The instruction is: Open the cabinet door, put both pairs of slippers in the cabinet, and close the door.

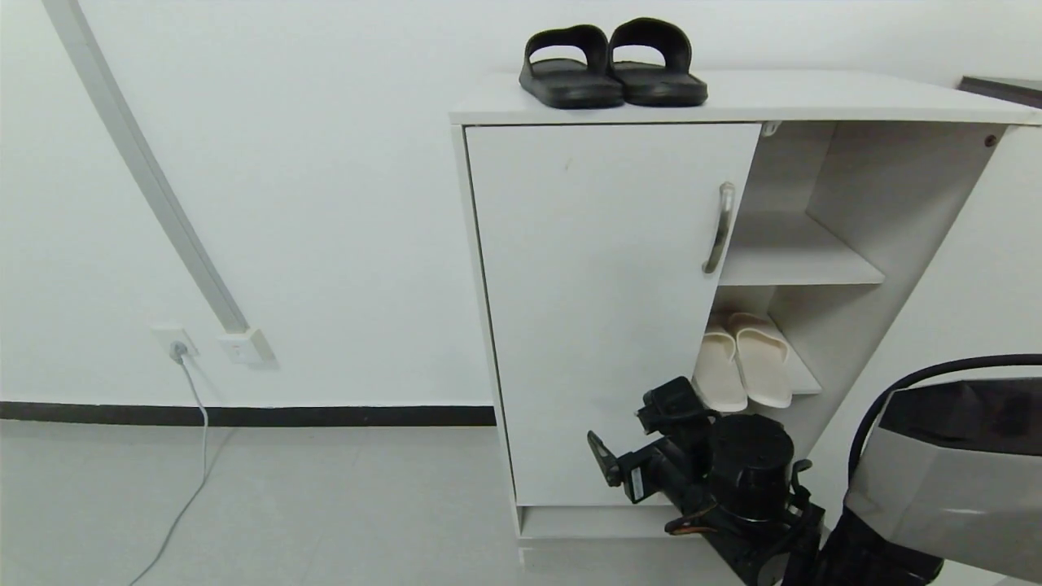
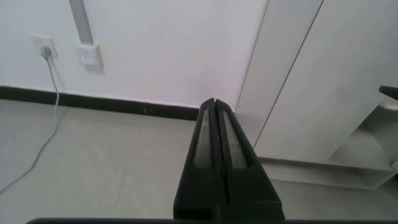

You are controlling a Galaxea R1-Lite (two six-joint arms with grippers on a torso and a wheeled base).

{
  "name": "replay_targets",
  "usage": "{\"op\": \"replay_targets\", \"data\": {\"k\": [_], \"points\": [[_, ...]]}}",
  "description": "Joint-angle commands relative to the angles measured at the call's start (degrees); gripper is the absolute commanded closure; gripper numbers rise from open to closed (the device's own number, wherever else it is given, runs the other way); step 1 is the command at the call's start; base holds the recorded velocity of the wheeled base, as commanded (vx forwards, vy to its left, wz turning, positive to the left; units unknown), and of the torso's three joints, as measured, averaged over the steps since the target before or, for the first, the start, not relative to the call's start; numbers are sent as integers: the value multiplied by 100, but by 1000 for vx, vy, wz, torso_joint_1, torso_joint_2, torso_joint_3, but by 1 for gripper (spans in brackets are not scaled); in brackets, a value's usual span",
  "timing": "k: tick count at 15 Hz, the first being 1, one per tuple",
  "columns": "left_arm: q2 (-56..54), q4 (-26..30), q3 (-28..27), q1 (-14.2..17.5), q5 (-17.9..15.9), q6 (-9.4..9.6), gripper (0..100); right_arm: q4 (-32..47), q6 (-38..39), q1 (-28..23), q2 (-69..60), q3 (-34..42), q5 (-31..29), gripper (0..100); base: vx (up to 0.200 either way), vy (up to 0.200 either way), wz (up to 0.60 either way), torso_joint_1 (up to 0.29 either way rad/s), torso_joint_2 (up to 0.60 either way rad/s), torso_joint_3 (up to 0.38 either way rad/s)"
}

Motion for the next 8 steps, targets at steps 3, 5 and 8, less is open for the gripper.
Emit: {"op": "replay_targets", "data": {"k": [3, 5, 8], "points": [[7, -9, -4, 4, 1, -2, 100, -92, -2, 20, 25, 9, 8, 0, 0, 0, 0, 36, -539, -360], [7, -9, -4, 4, 1, -2, 100, -100, -2, 20, 34, 9, -1, 0, 0, 0, 0, 110, -471, -352], [7, -9, -4, 4, 1, -2, 100, -100, -2, 20, 51, 9, -1, 0, 0, 0, 0, 123, -461, -341]]}}
